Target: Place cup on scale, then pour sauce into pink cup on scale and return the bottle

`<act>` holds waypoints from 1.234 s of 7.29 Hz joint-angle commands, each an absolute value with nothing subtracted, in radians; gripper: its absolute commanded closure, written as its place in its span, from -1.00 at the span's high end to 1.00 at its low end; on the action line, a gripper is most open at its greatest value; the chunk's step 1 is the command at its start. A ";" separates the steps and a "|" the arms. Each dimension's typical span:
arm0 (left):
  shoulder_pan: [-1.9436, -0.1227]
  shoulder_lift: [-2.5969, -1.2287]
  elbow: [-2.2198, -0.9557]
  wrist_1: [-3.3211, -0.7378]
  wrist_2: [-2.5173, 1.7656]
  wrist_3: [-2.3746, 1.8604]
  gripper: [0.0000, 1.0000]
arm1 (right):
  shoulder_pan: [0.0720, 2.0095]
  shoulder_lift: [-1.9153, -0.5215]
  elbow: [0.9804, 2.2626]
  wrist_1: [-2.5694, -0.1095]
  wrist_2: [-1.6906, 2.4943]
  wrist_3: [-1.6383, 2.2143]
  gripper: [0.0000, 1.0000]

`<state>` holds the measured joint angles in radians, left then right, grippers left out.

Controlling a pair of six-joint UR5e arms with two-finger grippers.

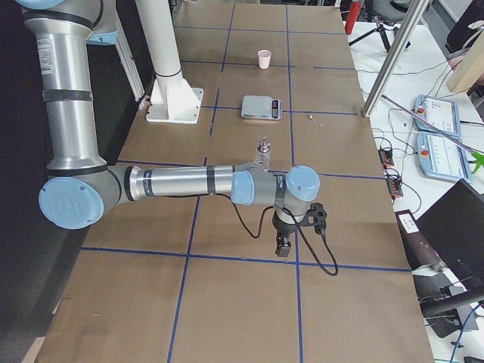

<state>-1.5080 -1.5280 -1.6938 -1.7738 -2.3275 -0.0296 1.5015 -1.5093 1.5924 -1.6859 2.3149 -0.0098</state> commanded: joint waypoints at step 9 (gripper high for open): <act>-0.961 -1.570 -1.818 -2.169 -2.319 -0.930 1.00 | 1.450 -1.519 1.612 -1.524 2.385 -0.002 1.00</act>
